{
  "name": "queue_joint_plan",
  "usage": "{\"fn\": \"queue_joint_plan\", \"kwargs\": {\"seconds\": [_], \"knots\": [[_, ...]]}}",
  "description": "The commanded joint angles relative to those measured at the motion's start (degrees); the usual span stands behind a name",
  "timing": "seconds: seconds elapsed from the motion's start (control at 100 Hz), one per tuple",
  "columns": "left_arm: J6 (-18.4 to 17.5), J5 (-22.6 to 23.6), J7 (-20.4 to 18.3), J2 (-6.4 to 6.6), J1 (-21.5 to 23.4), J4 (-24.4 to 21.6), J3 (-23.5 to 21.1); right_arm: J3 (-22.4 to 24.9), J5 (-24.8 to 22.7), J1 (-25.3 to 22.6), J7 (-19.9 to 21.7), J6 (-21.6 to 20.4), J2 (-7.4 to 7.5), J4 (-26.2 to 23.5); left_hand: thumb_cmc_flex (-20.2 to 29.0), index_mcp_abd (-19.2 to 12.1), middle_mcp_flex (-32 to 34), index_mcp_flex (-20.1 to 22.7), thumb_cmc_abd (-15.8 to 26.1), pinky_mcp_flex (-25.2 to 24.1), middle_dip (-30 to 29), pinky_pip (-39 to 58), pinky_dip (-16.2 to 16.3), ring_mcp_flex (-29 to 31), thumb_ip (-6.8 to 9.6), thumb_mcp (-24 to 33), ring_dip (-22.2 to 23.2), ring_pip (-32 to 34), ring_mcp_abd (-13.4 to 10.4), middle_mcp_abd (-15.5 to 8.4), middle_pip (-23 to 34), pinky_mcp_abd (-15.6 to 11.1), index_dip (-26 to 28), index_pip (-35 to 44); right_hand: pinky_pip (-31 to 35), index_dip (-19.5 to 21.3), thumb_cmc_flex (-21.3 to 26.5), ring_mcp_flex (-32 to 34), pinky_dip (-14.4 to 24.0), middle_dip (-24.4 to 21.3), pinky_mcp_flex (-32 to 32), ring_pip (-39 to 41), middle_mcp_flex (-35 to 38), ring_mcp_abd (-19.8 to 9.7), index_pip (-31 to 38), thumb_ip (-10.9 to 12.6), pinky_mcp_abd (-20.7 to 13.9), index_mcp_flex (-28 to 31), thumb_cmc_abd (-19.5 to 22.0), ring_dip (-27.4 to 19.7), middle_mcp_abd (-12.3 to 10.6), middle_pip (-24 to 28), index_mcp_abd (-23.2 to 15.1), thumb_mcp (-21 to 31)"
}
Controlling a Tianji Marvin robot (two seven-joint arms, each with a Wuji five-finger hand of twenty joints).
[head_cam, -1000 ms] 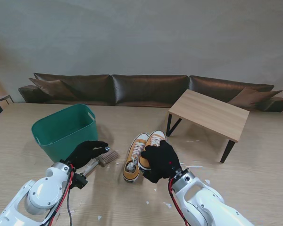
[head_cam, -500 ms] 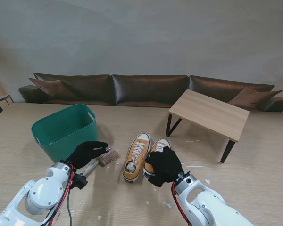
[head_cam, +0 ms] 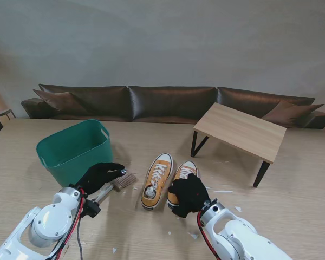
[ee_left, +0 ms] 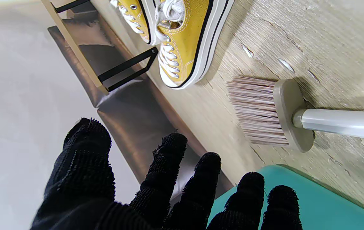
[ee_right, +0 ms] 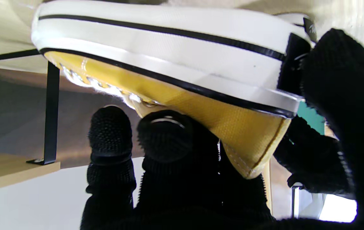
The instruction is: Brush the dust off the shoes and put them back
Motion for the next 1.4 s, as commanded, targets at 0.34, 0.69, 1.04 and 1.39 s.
{"fn": "queue_joint_plan", "kwargs": {"seconds": [0.34,0.69,1.04,1.39], "knots": [[0.1,-0.1,-1.2,-0.12,0.1,-0.3,-0.1,-2.5,1.8,1.1,1.2,-0.2,-0.23,3.8,1.5,0.3,0.8,1.2,3.4,-1.3,0.0,-1.1,0.6,-0.8,1.58,-1.4,-0.5,-0.9,-0.7,0.0,-0.1,-2.3,0.2,0.1,1.2,-4.6,3.1,2.6,0.5,-8.8,6.3,-0.7,-2.3,-1.3,2.9,-3.5,-0.4,-2.0,0.9,-0.4,-1.3,-6.3,-3.2,5.8],[0.3,-0.2,-1.5,-0.07,0.1,-0.3,-0.1,-1.6,2.7,0.5,-0.2,-2.6,-0.36,4.8,1.5,0.3,0.8,1.2,3.4,-1.3,0.1,-1.1,0.6,-0.8,1.59,-1.4,-0.5,-0.9,-0.8,0.1,-0.1,-2.3,0.2,0.1,0.5,-24.2,2.9,1.9,0.6,-18.9,5.5,-3.1,-4.8,-1.0,-4.5,-5.1,-0.2,-8.1,0.1,-1.3,1.5,-12.6,-2.9,5.5],[0.5,-0.4,-2.0,0.02,0.0,-0.3,0.0,4.0,4.7,-2.3,-0.4,-8.2,-0.79,2.0,1.5,0.3,0.7,1.1,3.5,-1.3,0.1,-1.1,0.6,-0.8,1.58,-1.4,-0.5,-0.9,-0.7,0.1,-0.1,-2.4,0.2,0.1,-1.3,-21.5,-4.9,-0.4,1.4,-23.3,2.9,-6.6,-7.1,0.6,-15.5,3.9,1.2,-7.6,3.0,-2.1,2.8,-16.3,-0.9,5.7],[0.3,-0.5,-2.1,0.04,-0.1,-0.1,0.0,10.6,13.1,-5.9,6.8,-8.6,-1.98,-5.3,1.5,0.3,0.7,1.1,3.5,-1.3,0.1,-1.1,0.6,-0.9,1.59,-1.4,-0.5,-0.9,-0.7,0.1,-0.1,-2.3,0.2,0.1,-5.7,-22.4,-7.4,-5.0,0.9,-28.8,-0.2,-20.6,-7.2,5.2,-28.8,8.2,3.5,-13.6,15.0,-6.4,3.5,-23.2,-0.9,-1.7]]}}
